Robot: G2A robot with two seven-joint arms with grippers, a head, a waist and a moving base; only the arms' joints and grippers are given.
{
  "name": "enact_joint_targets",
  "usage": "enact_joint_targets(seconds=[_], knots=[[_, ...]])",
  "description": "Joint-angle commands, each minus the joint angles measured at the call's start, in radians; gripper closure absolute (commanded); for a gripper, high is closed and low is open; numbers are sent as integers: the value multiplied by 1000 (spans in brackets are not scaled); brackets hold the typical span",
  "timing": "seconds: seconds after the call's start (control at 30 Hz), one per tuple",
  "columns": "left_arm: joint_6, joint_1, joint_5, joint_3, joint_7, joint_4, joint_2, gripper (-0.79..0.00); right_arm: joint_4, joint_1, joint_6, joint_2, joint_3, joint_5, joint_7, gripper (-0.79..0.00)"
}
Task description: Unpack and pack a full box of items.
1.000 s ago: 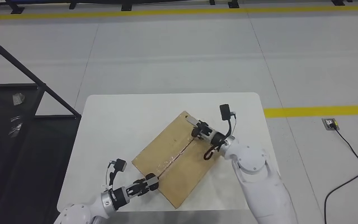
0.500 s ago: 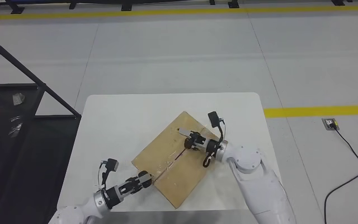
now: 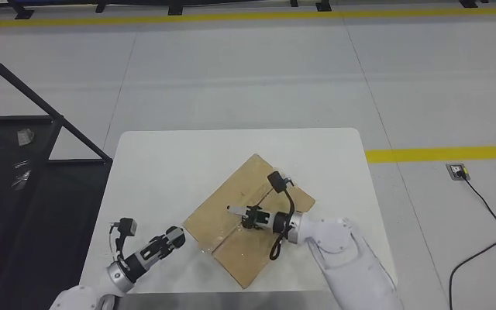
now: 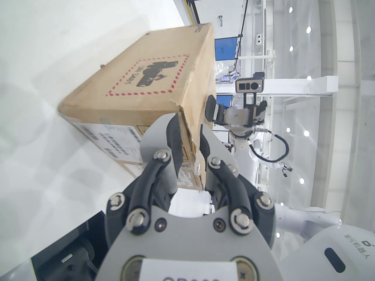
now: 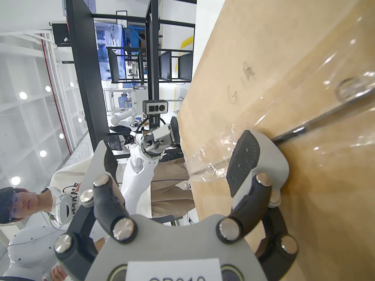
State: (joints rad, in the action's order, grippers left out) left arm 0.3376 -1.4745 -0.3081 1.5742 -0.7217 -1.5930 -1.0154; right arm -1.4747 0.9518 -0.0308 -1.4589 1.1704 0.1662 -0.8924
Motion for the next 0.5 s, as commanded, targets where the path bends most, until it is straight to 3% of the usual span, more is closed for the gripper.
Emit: enact_joint_targets(seconds=[0.0, 0.47], knots=[[0, 0, -5, 6, 0, 2, 0, -209, -22, 11, -9, 0, -18, 12, 14, -785], [1, -4, -8, 16, 7, -1, 0, -203, -82, -6, -72, -5, -191, 110, -50, -785]])
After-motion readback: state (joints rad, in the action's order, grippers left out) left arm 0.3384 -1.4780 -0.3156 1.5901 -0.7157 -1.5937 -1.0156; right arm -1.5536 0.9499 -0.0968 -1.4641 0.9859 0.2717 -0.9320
